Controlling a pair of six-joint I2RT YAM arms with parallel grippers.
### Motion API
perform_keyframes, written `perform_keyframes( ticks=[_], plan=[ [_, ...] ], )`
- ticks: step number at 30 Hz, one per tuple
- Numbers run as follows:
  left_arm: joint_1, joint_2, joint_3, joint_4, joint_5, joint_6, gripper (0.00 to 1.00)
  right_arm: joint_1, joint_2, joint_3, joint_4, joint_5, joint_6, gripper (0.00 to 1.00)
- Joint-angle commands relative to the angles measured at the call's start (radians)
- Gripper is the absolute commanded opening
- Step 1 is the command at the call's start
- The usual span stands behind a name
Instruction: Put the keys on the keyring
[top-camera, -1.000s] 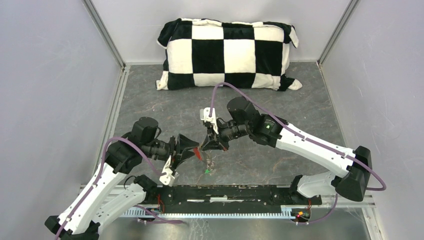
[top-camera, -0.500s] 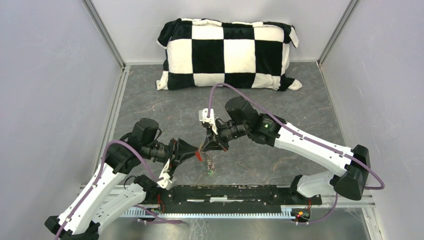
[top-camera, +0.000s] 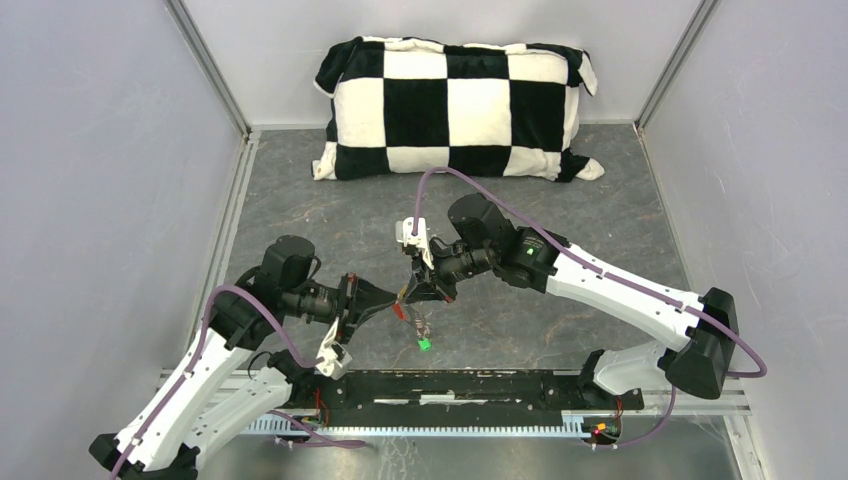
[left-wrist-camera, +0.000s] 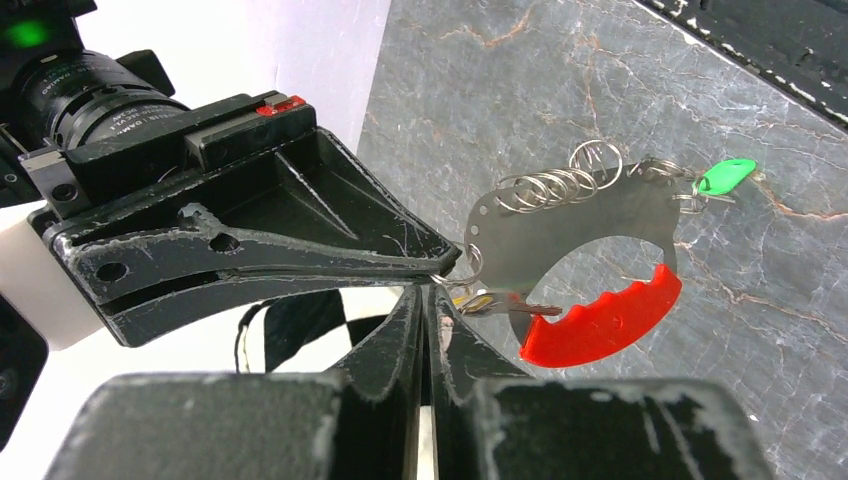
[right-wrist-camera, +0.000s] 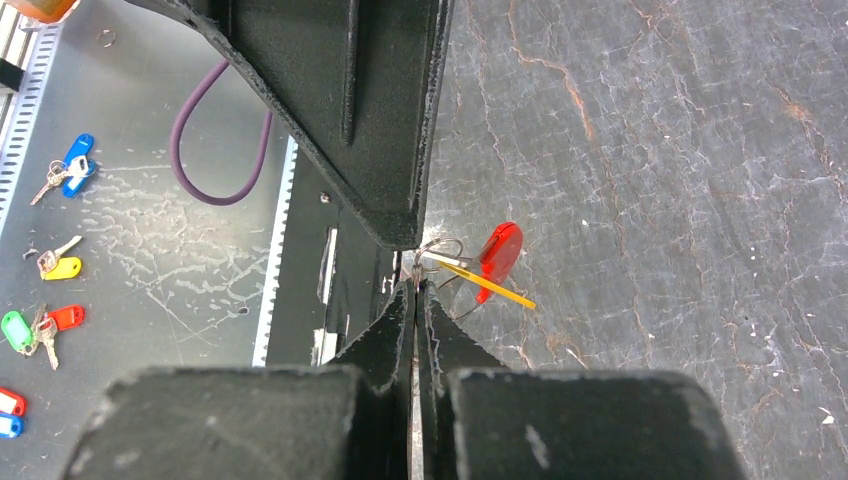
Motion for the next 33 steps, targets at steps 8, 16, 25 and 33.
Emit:
perform_keyframes(
  ticks=[8, 16, 25, 33],
  plan=[
    [-0.004, 0.002, 0.003, 0.050, 0.025, -0.095, 0.45, 0.007, -0.002, 0.053, 0.022, -0.006, -0.009, 0.00],
    [-0.005, 0.075, 0.065, -0.094, -0.004, 0.019, 0.47, 0.011, 0.001, 0.057, 0.021, -0.012, -0.013, 0.00],
    [-0.005, 0.113, 0.076, -0.093, -0.031, 0.093, 0.29, 0.015, 0.009, 0.060, 0.015, -0.016, -0.016, 0.00],
    [-0.004, 0.101, 0.068, -0.092, -0.043, 0.105, 0.15, 0.015, 0.010, 0.065, 0.006, -0.006, -0.019, 0.00]
  ],
)
